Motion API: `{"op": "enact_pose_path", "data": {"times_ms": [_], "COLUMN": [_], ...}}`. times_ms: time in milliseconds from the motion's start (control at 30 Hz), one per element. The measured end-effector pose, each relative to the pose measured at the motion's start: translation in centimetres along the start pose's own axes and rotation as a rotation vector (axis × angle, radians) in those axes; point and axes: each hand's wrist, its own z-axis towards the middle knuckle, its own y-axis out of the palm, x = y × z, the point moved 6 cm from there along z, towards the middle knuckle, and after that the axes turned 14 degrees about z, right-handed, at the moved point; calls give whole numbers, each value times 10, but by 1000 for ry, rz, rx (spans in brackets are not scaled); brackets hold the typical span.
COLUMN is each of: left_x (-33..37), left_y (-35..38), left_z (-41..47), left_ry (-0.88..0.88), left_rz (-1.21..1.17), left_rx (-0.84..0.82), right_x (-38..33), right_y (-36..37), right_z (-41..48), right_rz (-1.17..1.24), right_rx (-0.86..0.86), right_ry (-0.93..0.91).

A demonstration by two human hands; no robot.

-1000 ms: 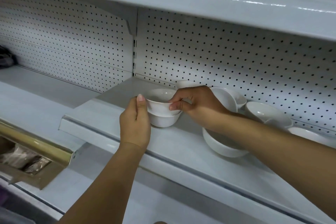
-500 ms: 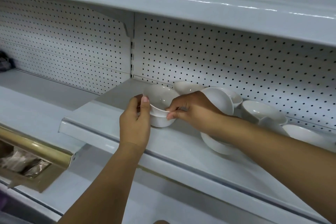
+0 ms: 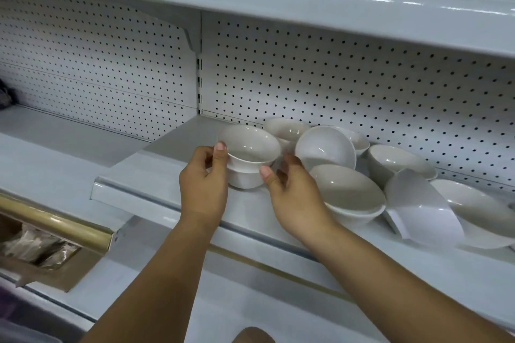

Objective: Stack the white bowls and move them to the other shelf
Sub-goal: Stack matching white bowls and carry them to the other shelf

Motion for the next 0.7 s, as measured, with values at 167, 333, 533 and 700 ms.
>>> {"op": "enact_pose_path", "data": {"times_ms": [167, 333, 533, 700], "left_x": [-2, 1, 10, 19], "left_y": [2, 7, -1, -10], "left_z": [3, 1, -7, -22], "left_ry": [-24, 13, -1, -83], "left_rz": [-31, -22, -44, -69], "left_rx": [-23, -124, -131, -168], "right_x": [24, 26, 18, 10], "right_y": [20, 17, 19, 18], "right_z": [4, 2, -3, -13], "right_rz": [159, 275, 267, 199], "right_rx": [39, 96, 151, 146], "right_ry": [27, 4, -13, 26]}}
